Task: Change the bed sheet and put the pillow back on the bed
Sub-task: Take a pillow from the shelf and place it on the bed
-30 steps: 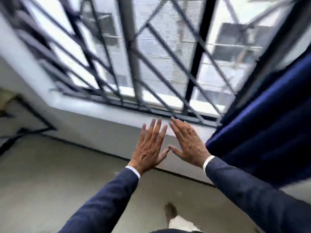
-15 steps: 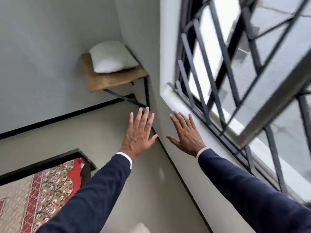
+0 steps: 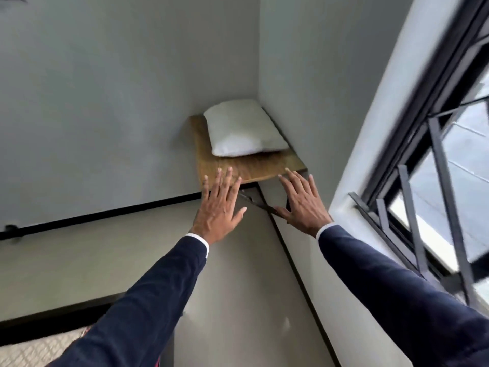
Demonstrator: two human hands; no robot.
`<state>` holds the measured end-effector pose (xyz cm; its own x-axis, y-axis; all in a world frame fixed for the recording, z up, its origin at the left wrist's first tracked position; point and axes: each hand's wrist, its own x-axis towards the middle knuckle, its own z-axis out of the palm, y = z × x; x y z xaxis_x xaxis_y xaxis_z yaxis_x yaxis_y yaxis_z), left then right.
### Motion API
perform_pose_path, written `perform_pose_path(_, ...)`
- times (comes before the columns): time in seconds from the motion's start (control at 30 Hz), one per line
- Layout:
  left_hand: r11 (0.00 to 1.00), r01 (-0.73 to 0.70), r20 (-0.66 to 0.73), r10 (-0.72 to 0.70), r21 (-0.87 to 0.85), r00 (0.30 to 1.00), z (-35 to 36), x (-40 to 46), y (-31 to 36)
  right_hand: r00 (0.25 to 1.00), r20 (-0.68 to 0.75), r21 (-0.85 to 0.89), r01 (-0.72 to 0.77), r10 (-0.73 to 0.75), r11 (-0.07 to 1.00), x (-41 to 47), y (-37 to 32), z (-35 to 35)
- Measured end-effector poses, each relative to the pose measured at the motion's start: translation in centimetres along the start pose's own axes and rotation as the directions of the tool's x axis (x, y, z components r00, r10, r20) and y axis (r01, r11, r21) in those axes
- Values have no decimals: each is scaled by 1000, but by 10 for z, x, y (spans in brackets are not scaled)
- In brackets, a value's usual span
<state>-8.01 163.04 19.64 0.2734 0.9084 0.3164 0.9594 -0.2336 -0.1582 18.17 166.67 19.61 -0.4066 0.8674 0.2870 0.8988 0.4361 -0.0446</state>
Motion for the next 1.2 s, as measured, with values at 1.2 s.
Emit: perform_pose_path(1.2, 917, 135, 423, 40, -376, 905, 297, 467, -229, 433, 840, 500, -382, 328, -777, 424, 75, 265)
